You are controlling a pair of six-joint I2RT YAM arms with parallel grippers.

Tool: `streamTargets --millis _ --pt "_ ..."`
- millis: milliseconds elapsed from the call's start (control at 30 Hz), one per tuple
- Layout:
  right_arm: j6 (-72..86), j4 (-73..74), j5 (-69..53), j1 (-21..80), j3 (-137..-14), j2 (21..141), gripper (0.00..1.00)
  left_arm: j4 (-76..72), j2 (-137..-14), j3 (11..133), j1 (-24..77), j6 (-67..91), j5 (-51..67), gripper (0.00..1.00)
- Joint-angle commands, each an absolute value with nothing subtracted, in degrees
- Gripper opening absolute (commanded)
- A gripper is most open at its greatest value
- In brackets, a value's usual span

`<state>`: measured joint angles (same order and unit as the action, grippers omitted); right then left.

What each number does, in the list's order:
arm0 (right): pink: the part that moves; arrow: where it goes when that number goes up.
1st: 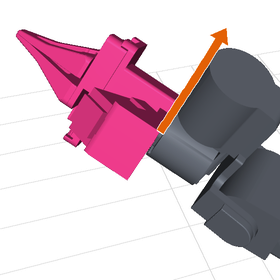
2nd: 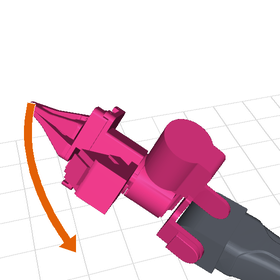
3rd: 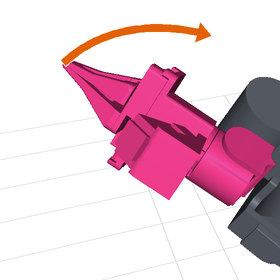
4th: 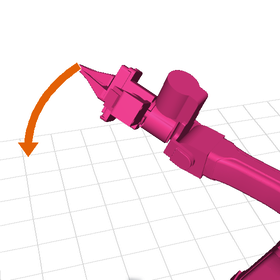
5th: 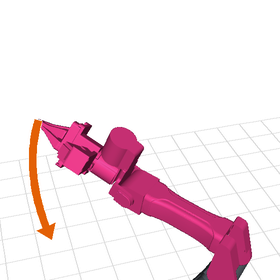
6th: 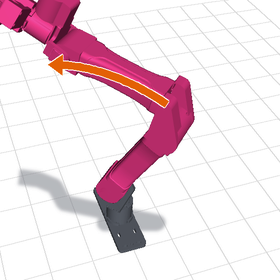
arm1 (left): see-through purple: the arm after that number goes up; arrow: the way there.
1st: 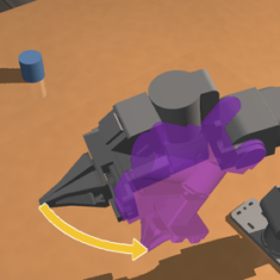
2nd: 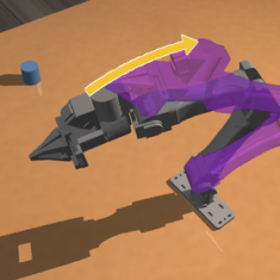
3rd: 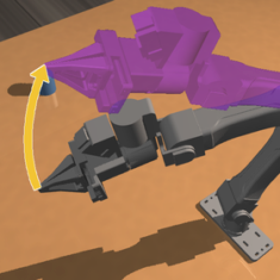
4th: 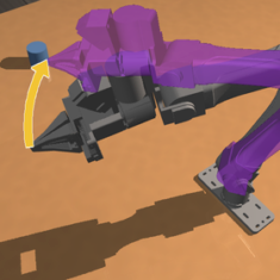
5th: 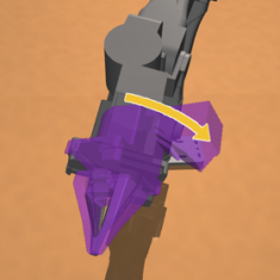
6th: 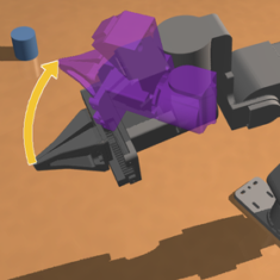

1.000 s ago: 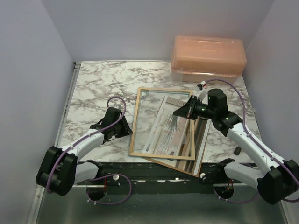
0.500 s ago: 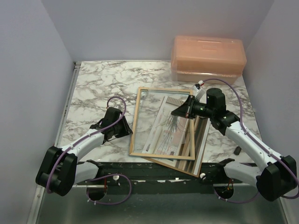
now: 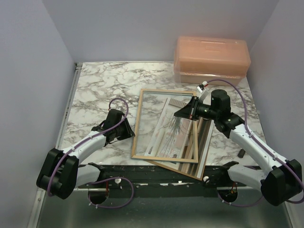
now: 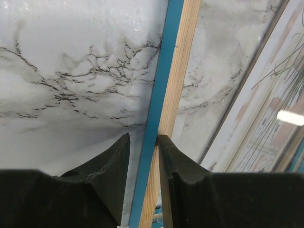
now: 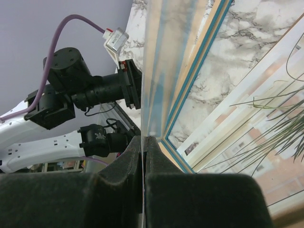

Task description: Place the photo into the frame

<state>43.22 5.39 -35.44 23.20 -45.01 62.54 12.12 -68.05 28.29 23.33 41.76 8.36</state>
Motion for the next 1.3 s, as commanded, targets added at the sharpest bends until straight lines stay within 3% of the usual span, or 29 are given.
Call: streamTargets --millis 0,367,1267 --pt "42.72 1.58 -37.67 23.2 -44.65 60.72 0.0 15.0 -69.42 28.21 23.55 40.34 6.13 0.31" --pt "41.44 4.78 -30.93 23.23 -42.24 60.91 0.0 15.13 -69.52 28.24 23.64 40.33 5.98 0.31" --pt "38.23 11.02 -28.05 23.2 -40.65 61.26 0.0 15.31 -69.78 28.66 23.91 40.16 5.76 0.31"
